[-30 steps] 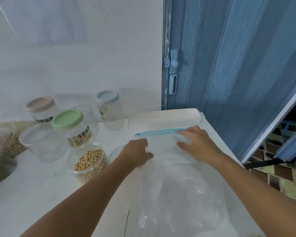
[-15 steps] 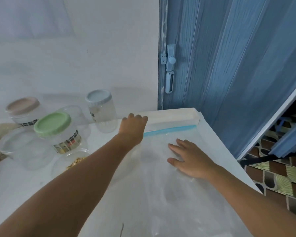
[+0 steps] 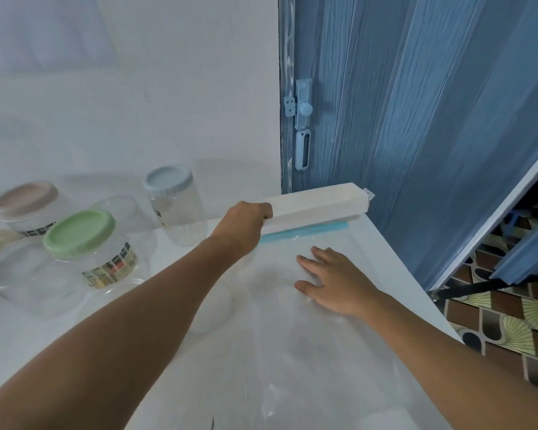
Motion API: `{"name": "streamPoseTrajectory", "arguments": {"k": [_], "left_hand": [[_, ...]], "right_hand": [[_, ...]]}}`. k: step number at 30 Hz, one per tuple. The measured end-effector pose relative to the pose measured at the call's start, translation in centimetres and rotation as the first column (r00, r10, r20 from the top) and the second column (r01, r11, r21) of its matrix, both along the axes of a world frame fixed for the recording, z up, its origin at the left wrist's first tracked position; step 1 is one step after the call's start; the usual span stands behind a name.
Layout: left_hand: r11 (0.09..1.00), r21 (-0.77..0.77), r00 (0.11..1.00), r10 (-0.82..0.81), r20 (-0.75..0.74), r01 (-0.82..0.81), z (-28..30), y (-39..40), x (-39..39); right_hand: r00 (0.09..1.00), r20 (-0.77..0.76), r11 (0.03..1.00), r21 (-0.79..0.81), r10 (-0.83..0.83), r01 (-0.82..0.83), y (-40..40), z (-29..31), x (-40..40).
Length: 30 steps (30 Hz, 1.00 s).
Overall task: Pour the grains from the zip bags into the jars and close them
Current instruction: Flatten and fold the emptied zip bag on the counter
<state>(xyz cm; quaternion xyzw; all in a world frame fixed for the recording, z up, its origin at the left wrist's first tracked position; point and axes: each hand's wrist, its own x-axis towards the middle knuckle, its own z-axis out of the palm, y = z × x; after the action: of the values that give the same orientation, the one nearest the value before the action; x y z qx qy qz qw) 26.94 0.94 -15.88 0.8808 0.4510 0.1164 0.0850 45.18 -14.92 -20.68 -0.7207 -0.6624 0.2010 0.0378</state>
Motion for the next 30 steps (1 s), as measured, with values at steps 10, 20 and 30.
{"name": "streamPoseTrajectory", "arguments": {"k": [10,20,30], "left_hand": [[0.995,-0.099,0.998,0.004,-0.058,-0.010,-2.8,-1.7,-1.1],[0.981,-0.195,0.983,0.035,0.178,0.001,1.2,-10.7,-2.1],[0.920,-0.329,0.951,-0.272,-0.149,0.212,-5.2,-20.9,-5.6]], "right_hand": [[0.999,-0.042,1.000,0.014,-0.001,0.001,0.9,-0.8,0.6],[0.988,-0.150,0.989,0.137,-0.028,0.048,-2.6,3.6,0.2],[0.998,-0.009,0.994,-0.080,0.068,-0.068,-10.4,0.0,-0.3]]}}
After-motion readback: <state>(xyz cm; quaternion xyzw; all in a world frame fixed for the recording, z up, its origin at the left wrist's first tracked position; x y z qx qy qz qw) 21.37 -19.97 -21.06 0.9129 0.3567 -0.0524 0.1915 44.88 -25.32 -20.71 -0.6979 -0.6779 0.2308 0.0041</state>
